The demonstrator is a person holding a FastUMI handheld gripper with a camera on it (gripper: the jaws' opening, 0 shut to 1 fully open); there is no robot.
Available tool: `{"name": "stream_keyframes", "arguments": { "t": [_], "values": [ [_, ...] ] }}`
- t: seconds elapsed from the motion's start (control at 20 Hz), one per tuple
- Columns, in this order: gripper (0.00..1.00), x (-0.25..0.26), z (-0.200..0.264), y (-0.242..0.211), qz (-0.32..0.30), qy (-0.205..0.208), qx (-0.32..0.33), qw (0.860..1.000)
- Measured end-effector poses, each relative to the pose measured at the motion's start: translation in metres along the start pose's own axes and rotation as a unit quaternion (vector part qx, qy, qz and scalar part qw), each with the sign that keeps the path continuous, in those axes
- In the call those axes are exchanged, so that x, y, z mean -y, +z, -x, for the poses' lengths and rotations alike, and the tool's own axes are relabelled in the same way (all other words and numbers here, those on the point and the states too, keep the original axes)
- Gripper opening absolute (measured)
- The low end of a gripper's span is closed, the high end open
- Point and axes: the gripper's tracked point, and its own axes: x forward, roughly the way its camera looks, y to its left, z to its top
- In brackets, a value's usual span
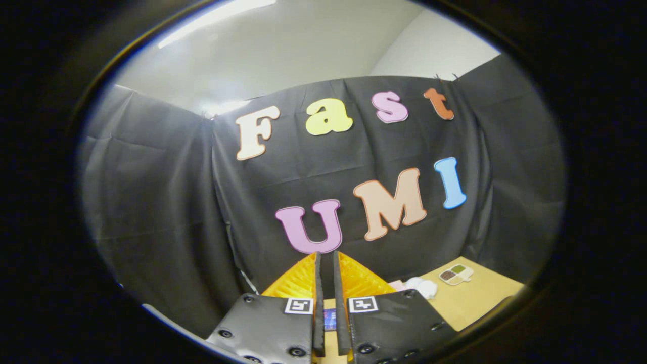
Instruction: Open the storage box then place both shoes into the box .Put the left shoe in first, then the right shoe, with the right side of both shoes facing outward in a uniform manner.
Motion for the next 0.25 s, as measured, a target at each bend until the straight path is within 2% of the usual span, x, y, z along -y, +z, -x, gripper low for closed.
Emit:
{"name": "stream_keyframes", "arguments": {
  "t": [0.25],
  "values": [
    [0.11,0.032,0.016,0.005,0.032,-0.028,0.015,0.999]
  ]
}}
